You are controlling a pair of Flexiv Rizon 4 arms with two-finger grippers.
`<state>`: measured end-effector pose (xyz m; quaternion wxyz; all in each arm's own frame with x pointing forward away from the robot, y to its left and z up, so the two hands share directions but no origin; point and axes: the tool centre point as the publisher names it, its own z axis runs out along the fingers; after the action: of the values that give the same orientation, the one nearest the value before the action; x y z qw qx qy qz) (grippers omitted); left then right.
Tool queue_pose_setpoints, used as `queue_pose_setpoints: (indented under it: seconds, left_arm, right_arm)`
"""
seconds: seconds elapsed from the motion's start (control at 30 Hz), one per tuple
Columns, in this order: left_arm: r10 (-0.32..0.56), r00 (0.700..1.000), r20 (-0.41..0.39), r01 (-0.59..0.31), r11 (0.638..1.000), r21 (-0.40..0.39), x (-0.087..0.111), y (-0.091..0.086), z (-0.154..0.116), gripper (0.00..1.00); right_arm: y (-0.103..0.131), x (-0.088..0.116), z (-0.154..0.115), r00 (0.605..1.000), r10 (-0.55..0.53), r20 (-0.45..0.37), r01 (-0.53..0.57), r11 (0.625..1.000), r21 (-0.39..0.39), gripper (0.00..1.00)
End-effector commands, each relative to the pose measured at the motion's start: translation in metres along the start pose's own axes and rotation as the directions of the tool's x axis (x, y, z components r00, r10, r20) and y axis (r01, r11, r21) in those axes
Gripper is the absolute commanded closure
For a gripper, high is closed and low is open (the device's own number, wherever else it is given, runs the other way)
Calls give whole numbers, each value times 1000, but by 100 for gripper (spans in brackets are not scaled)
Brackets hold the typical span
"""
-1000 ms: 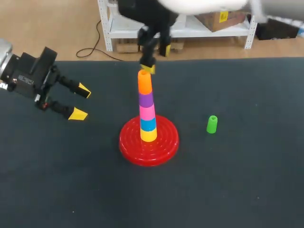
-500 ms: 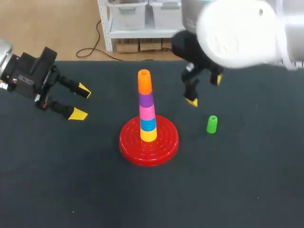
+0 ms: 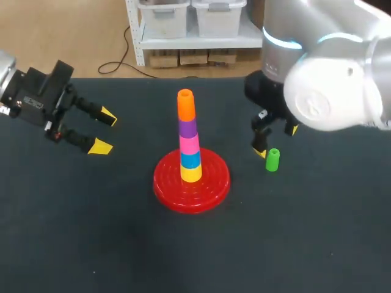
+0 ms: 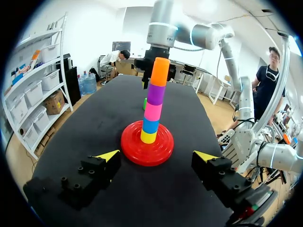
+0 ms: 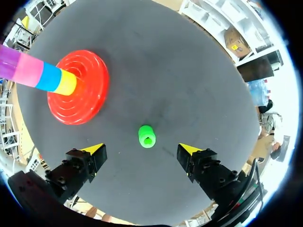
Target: Pick up and stack the cylinders on the red base in this order: pink,purple,orange,green
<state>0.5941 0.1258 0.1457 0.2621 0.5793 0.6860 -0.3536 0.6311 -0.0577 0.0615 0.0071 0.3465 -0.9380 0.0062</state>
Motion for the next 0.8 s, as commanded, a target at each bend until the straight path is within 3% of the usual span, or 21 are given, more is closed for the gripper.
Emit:
queue_pose_setpoints:
  seconds: [0.03,0.3,0.6,0.73,0.8]
  left_arm:
    - [2,1000,2,-2,1000,2,1,1,0,0]
    - [2,1000,2,-2,1000,2,1,1,0,0]
    - [2,1000,2,-2,1000,2,1,1,0,0]
    - [2,1000,2,-2,1000,2,1,1,0,0]
    - [2,1000,2,-2,1000,2,1,1,0,0]
  right_arm:
    - [-5,3,14,1000,11,4,-11,1000,0,0]
    - [-11,4,28,999,32,-39,-33,999,-22,2]
    - [-7,-3,36,998,43,-50,-45,998,-37,17]
    - [-7,-6,38,998,45,-48,-47,998,-40,29]
    - [-8,-7,38,998,48,-47,-49,998,-40,47]
